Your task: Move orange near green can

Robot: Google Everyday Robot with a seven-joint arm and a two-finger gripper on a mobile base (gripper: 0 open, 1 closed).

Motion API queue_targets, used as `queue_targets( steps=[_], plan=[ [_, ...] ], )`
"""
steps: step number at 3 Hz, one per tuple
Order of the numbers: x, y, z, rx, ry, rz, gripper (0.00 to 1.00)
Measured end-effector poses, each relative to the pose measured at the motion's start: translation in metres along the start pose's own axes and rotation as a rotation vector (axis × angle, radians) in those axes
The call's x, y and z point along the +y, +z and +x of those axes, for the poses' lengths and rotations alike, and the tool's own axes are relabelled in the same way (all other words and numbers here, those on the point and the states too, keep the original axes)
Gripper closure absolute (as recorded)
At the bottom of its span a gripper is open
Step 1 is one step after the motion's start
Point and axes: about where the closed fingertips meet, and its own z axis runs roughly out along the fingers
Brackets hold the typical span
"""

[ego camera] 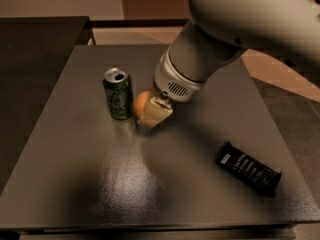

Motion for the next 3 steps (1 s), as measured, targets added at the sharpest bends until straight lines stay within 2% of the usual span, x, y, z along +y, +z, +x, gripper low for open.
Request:
queue_targets(
  steps=[2, 3],
  plan=[
    [-0.011, 0.025, -0.002, 0.036, 0.053, 0.049, 1.00],
    [-0.011, 0.035, 0.000, 0.064, 0.055, 0.068, 1.00]
  ],
)
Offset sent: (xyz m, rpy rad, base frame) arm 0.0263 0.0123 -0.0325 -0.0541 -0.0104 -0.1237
